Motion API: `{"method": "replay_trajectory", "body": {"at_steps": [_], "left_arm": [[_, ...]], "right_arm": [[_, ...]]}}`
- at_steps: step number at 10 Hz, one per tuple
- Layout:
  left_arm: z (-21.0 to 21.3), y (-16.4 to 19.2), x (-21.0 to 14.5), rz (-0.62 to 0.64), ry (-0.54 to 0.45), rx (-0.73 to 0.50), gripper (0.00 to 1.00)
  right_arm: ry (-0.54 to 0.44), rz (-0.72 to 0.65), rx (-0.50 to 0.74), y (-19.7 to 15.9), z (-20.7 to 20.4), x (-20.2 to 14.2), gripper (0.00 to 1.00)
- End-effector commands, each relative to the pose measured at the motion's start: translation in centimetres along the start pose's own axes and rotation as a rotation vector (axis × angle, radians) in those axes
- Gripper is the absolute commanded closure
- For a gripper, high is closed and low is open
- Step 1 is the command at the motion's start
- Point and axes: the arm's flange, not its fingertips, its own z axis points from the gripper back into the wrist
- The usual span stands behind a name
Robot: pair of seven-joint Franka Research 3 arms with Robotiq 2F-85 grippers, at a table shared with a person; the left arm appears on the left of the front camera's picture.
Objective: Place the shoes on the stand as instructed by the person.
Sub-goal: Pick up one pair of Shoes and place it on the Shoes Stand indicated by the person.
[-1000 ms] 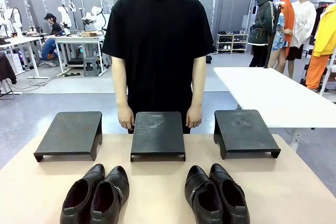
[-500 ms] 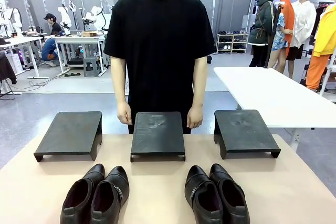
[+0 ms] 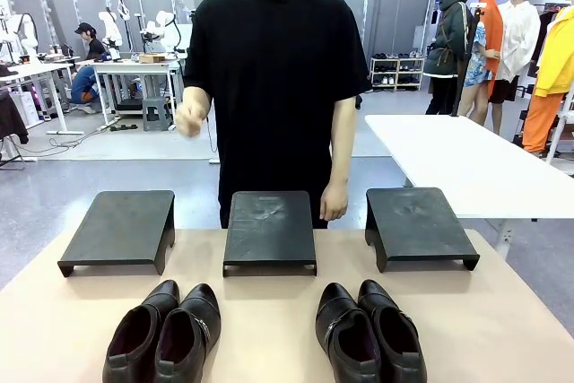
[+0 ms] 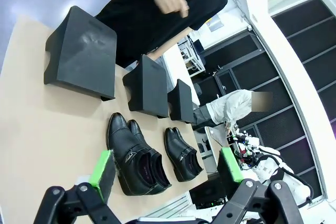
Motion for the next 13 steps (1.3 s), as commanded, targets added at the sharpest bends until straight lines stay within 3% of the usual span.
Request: {"method": "replay_trajectory", "body": {"at_steps": [1,13], "left_arm": [[0.21,0.08,-0.03,0.0,-0.008,-0.014,0.0],[0.21,0.08,-0.03,0.0,-0.008,-0.014,0.0]], "right_arm": [[-0.004,0.004,0.007,0.11,0.07,0.01,0.0],[-0.004,0.004,0.007,0.11,0.07,0.01,0.0]]}}
